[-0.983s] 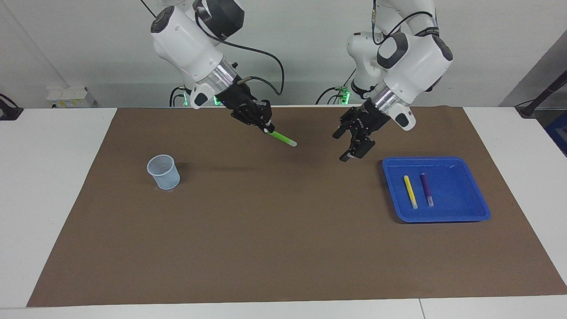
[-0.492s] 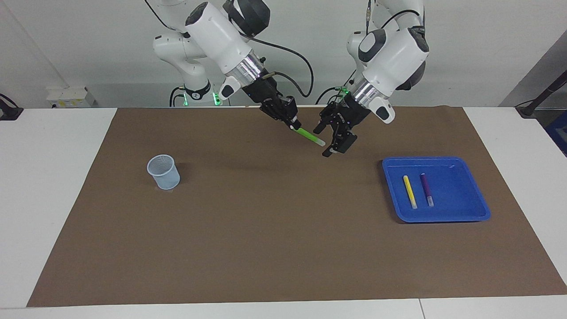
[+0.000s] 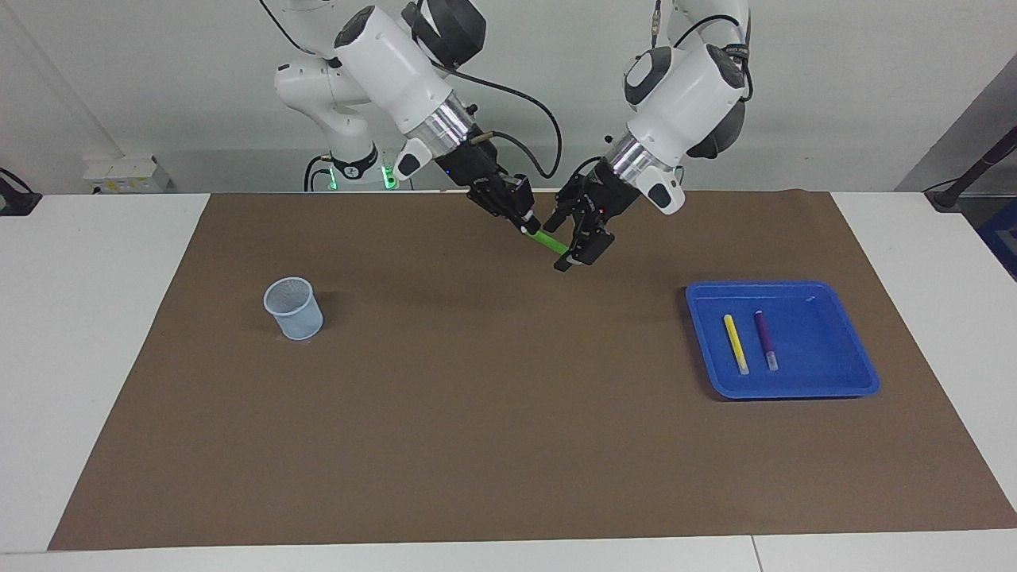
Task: Right arm passes pens to left for tray arrangement
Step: 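Close the left gripper on the green pen held by the right gripper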
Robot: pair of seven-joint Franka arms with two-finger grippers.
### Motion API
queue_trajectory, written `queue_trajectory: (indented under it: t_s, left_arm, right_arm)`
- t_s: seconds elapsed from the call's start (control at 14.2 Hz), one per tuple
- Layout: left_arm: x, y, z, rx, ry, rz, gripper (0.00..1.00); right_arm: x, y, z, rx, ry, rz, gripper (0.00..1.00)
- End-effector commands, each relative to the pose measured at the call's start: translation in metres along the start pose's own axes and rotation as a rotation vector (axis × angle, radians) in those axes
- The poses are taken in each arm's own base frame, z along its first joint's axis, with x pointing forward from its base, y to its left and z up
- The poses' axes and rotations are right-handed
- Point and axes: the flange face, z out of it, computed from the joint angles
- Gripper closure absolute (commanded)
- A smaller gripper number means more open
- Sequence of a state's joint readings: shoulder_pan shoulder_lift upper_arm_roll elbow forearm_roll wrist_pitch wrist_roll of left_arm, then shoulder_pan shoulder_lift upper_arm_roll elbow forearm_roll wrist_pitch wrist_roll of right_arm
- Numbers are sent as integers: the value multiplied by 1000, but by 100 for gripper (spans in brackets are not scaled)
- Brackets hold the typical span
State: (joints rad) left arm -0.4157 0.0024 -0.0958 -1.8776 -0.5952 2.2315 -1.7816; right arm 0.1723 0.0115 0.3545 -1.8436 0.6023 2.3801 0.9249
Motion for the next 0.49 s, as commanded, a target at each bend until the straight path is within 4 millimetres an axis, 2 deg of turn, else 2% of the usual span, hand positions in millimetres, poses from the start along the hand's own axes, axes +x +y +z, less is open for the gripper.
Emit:
queue_trajectory:
  t_s: [0.0,0.21,0.28,0.35,0.42]
  left_arm:
    - [0,-9,-6,-7,-7,-9,15]
    - [0,-9,-9,-11,-9,-12,19]
    - [-1,-10,-9,-10,-9,-10,27]
    - [-1,-10,-9,-10,-9,-9,44]
    - [-1,-10,-9,-10,-9,-9,53]
  right_arm:
    - [0,4,-2,17,4,22,100]
    - [0,4,-2,17,4,22,100]
    - [0,4,-2,16,3,23,100]
    - [1,4,-3,17,5,22,100]
    - [0,4,-2,16,3,21,100]
